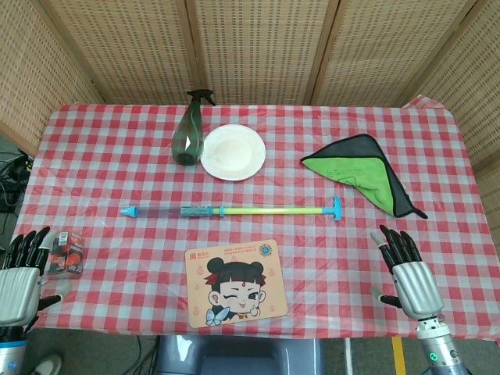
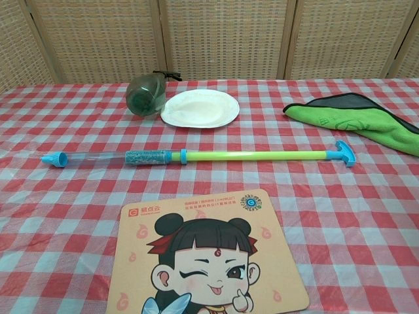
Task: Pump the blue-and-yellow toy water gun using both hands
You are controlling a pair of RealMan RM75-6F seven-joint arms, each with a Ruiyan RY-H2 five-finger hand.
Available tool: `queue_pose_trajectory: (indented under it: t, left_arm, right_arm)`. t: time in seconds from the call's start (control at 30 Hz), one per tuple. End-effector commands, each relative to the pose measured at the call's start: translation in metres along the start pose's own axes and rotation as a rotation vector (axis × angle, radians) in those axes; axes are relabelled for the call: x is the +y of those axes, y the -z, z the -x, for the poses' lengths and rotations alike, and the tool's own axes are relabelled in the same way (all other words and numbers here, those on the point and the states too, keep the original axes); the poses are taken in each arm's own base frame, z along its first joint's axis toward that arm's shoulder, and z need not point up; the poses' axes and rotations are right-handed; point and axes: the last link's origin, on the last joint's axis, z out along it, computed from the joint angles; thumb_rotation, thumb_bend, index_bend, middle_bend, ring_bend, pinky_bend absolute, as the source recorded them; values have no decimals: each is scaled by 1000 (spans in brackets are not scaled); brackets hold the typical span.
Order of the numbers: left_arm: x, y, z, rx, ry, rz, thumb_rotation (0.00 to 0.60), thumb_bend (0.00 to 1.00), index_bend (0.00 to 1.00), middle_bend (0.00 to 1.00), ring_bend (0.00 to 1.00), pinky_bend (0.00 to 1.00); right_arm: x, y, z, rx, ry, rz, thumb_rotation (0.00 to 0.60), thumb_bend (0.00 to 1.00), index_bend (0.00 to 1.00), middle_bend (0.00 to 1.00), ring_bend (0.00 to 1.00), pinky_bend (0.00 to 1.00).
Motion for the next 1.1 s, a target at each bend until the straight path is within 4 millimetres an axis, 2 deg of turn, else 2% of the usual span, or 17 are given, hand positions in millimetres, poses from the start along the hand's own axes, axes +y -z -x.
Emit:
queue_pose_trajectory:
  t: [0.03,0.7,0.9,0.97,1.03,1.07,1.1]
  left_arm:
    - [0,0,0,1,0,1,600,91,0,0,0,0]
    - [0,2,-4,14,8,-1,600,92,0,0,0,0]
    - [-2,1,-7,22,16,-8,600,93,0,0,0,0]
    - [-2,0,-7,24,16,-11,600,92,0,0,0,0]
    - [-3,-1,-8,25,16,-16,600,93,0,0,0,0]
    - [-3,-1,-7,24,16,-17,600,93,0,0,0,0]
    - [-3,-1,-7,24,16,-19,600,93,0,0,0,0]
  right_arm:
    - [0,0,0,0,-1,1,600,153,0,0,0,0]
    - [2,-1,0,-5,-8,3,600,152,0,0,0,0]
    - [1,-13,-1,10,-33,12,600,152,3,8,0,0]
    - [-1,-22,-3,18,-40,13,600,152,23,66,29,5]
    - [-5,-43,-7,39,-30,7,600,151,66,218,169,72]
    - [-7,-51,-9,41,-23,6,600,152,78,258,212,96]
    - [-8,-58,-9,39,-17,8,600,152,116,381,344,178]
